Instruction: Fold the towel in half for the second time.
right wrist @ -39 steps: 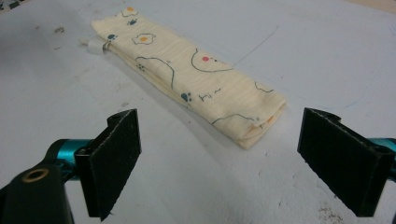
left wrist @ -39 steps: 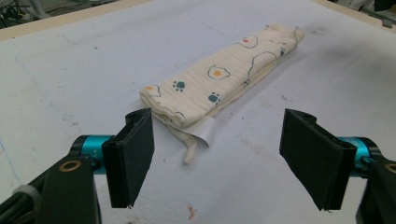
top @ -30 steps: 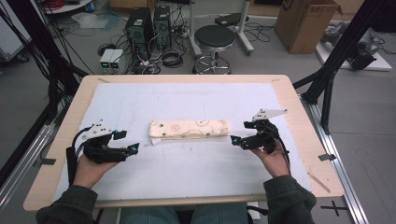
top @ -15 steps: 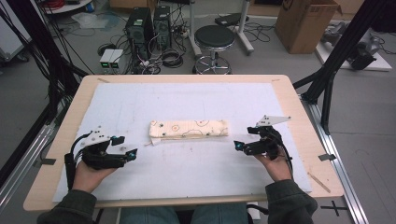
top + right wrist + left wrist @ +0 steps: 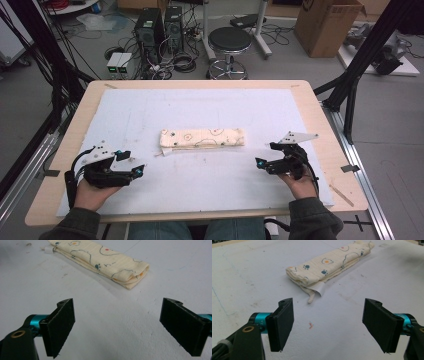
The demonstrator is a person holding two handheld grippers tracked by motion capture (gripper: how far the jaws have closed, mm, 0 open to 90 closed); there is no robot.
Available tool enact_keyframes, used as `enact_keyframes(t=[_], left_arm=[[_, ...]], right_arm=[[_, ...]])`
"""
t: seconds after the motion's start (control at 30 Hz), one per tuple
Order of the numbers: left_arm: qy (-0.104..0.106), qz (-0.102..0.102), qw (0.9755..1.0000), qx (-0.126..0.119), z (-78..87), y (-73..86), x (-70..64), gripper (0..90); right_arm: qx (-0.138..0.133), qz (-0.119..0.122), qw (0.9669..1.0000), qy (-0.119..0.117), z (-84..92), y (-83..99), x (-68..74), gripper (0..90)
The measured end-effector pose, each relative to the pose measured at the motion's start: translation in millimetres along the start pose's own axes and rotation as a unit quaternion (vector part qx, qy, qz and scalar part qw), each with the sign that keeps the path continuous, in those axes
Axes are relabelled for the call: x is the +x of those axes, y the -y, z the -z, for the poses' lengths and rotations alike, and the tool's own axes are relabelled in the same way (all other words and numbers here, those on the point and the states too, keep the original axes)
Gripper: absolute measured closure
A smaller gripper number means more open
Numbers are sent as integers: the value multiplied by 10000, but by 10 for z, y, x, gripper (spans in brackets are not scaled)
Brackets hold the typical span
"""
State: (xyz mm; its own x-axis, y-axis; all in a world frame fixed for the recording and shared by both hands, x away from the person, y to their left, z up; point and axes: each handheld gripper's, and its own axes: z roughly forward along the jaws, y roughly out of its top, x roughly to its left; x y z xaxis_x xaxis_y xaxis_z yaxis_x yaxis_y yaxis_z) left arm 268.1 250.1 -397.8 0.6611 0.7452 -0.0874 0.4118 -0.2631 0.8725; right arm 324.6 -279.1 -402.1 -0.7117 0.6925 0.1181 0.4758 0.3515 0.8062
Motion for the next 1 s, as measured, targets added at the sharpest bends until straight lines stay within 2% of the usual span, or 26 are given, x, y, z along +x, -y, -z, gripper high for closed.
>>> enact_keyframes(t=[0.17,0.33,0.43,0.67,0.87,1.0], left_arm=[[-8,-22,10000,80,16,57,-18,259],[-37,-35,9998,187,39,128,-34,259],[-5,11,9999,143,61,151,-54,259],[-101,16,9999,115,111,173,-65,259],[-165,12,9998,107,134,194,-63,259],[-240,31,9996,127,123,211,-39,258]], right_arm=[[-42,12,10000,33,49,70,4,120],[-52,-96,9999,111,111,142,-8,120],[-124,-105,9997,157,181,182,-14,120],[-182,-196,9993,246,311,292,-26,120],[-211,-252,9990,298,361,370,-27,120],[-121,-260,9991,322,357,411,-28,120]])
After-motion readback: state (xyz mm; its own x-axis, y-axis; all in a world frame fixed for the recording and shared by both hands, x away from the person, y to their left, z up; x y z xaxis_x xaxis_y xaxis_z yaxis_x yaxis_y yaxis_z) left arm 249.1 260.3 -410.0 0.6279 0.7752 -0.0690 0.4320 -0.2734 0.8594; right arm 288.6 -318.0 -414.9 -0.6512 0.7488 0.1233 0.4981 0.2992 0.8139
